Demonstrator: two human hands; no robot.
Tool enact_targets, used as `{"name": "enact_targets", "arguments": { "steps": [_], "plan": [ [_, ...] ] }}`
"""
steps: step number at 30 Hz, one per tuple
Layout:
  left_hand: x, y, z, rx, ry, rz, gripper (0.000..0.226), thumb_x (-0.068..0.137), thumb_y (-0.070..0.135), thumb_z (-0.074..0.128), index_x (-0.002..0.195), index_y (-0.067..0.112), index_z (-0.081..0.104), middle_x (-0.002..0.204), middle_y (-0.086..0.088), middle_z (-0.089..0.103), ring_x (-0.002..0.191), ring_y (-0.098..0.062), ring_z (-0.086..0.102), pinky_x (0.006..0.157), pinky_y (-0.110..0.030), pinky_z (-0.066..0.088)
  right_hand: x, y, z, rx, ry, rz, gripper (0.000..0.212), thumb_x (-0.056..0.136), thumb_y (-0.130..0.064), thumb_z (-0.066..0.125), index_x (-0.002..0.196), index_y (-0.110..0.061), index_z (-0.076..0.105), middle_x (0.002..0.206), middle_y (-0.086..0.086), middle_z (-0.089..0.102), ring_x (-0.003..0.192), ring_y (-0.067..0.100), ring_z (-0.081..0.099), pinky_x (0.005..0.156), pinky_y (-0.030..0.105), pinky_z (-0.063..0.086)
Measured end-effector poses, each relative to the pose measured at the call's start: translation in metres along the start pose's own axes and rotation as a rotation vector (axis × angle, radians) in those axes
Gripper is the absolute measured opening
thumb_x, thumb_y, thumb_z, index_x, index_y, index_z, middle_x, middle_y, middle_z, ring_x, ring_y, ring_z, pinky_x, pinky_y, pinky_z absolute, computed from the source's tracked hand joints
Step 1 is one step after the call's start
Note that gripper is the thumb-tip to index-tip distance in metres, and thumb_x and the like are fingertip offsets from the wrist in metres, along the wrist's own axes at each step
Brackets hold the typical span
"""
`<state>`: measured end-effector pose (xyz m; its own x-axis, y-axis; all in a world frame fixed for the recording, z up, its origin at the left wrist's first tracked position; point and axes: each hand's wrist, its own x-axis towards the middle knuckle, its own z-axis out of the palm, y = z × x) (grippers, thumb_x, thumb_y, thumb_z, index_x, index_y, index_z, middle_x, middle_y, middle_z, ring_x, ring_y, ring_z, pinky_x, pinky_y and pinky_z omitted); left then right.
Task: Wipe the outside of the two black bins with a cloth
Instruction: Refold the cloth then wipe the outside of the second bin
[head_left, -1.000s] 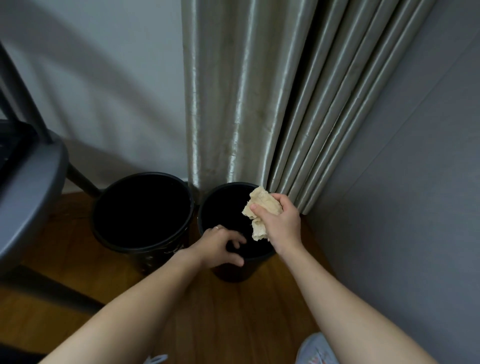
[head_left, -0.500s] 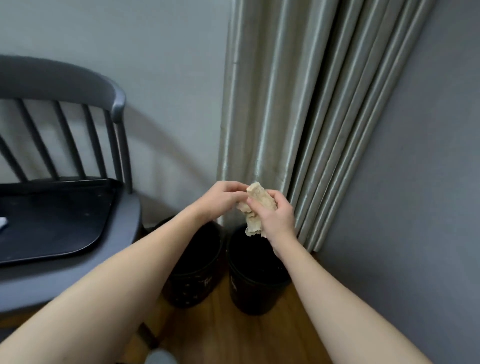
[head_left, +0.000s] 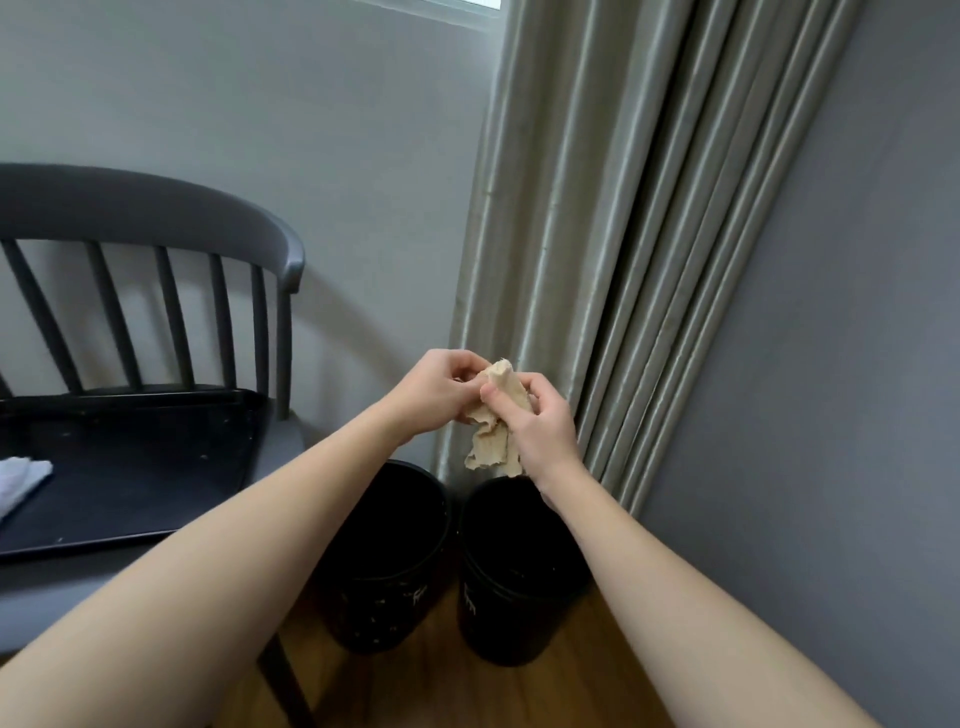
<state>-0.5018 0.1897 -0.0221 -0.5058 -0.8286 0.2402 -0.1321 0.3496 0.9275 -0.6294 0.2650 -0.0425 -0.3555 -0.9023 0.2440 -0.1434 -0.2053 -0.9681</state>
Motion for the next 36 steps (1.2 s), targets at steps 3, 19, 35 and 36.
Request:
{"name": "enact_targets", "arguments": {
  "steps": [3,19,35,36],
  "plan": [
    [0.006,-0.008,-0.012,0.045,-0.016,0.016,0.014,0.092,0.022,0.065,0.091,0.009,0.070,0.070,0.000,0.059,0.063,-0.011,0.056,0.061,-0.027,0.050,0.008,0.001,0.005,-0.109,0.034,-0.025,0.015,0.084,-0.037,0.069,0.076,-0.025,0.067,0.069,-0.006,0.067,0.070,0.011,0.064,0.065,0.026,0.052],
    [0.001,-0.018,-0.041,-0.100,-0.010,-0.111,0.019,0.090,0.034,0.063,0.093,0.015,0.062,0.075,-0.002,0.060,0.055,-0.017,0.057,0.050,-0.030,0.044,0.031,0.008,0.020,-0.353,0.117,-0.070,0.033,0.098,-0.025,0.049,0.079,0.002,0.051,0.061,-0.004,0.040,0.051,0.005,0.034,0.050,0.025,0.032],
    [-0.007,0.022,-0.056,0.064,0.109,0.071,0.010,0.086,0.004,0.068,0.089,0.013,0.072,0.070,0.003,0.066,0.061,-0.009,0.059,0.059,-0.027,0.051,0.019,-0.041,0.014,-0.282,0.310,-0.276,0.012,0.099,-0.018,0.053,0.093,-0.022,0.043,0.081,0.001,0.060,0.067,0.006,0.052,0.057,0.014,0.038],
    [-0.007,0.025,-0.055,0.048,0.099,0.072,0.012,0.087,0.003,0.066,0.090,0.013,0.071,0.070,0.005,0.065,0.061,-0.008,0.058,0.058,-0.026,0.051,0.017,-0.041,0.013,-0.287,0.321,-0.317,0.014,0.098,-0.015,0.053,0.090,-0.021,0.043,0.077,0.001,0.057,0.062,0.003,0.049,0.055,0.012,0.037]
  ]
}}
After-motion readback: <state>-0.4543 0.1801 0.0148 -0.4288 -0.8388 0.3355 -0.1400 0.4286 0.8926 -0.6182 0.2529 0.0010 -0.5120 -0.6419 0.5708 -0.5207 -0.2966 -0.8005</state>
